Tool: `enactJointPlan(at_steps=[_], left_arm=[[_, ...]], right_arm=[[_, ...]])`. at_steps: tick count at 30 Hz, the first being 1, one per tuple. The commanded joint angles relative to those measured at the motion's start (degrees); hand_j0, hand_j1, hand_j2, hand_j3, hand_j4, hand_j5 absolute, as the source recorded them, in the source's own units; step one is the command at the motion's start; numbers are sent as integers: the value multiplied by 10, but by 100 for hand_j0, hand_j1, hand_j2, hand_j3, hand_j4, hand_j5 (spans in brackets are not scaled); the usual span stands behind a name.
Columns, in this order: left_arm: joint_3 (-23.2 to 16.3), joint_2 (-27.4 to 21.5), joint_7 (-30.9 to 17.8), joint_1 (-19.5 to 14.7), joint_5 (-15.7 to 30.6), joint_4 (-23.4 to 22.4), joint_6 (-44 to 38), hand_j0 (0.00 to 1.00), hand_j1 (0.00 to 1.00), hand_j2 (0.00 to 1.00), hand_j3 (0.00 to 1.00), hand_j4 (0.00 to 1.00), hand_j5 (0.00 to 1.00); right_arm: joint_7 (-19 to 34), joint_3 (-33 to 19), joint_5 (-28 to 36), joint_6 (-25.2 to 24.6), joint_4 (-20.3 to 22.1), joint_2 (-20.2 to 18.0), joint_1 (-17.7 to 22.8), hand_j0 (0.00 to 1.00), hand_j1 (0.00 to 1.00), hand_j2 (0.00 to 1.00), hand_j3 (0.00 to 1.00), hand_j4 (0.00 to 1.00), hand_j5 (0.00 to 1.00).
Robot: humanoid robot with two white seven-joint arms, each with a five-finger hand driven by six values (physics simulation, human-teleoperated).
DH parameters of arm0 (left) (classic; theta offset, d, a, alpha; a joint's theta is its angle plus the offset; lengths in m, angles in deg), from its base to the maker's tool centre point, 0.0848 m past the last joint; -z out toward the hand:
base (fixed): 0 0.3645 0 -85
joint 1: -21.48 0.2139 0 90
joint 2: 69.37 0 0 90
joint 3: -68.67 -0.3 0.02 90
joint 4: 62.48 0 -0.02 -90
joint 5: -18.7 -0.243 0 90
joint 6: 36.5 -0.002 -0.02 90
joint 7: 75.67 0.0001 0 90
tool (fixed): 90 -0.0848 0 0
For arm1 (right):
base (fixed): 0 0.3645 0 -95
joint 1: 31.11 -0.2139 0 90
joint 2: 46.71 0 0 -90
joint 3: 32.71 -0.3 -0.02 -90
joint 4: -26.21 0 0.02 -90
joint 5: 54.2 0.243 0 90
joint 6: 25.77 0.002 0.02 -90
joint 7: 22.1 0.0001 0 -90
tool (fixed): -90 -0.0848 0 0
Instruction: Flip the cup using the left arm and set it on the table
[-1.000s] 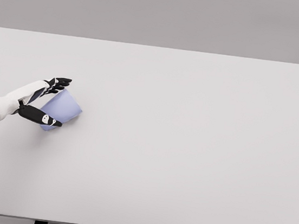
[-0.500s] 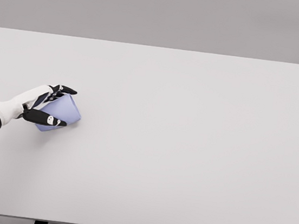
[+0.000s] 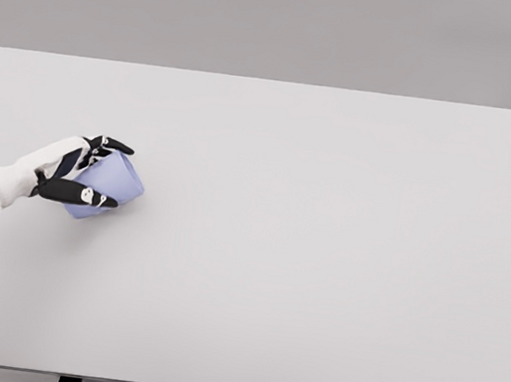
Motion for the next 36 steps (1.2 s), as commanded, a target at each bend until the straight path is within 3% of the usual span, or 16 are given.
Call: enactJointPlan(at_steps=[1, 7, 11, 13, 15, 23, 36], left_arm=[[-1, -2, -18, 0, 19, -16, 48, 67, 67, 67, 67, 67, 67], [-2, 2, -99, -2, 73, -88, 146, 67, 67, 67, 67, 67, 67], [0, 33, -164, -9, 81, -130, 186, 67, 67, 67, 67, 67, 67], [5, 50, -216, -19, 108, -157, 204, 67, 67, 67, 67, 67, 67], [10, 70, -232, -32, 121, -185, 215, 67, 67, 67, 67, 67, 67], [142, 224, -232, -91, 123, -367, 212, 67, 67, 67, 67, 67, 67], [141, 279, -232, -78, 112, -370, 274, 67, 67, 67, 67, 67, 67]], right_arm=[[0, 0, 0, 0, 1, 0, 1, 100, 100, 100, 100, 100, 100], [1, 0, 0, 0, 0, 0, 1, 100, 100, 100, 100, 100, 100], [1, 0, 0, 0, 0, 0, 1, 100, 100, 100, 100, 100, 100], [0, 0, 1, 0, 0, 0, 1, 100, 100, 100, 100, 100, 100], [0, 0, 0, 0, 0, 0, 0, 100, 100, 100, 100, 100, 100], [0, 0, 0, 0, 1, 0, 1, 100, 100, 100, 100, 100, 100], [1, 0, 0, 0, 0, 0, 1, 100, 100, 100, 100, 100, 100]])
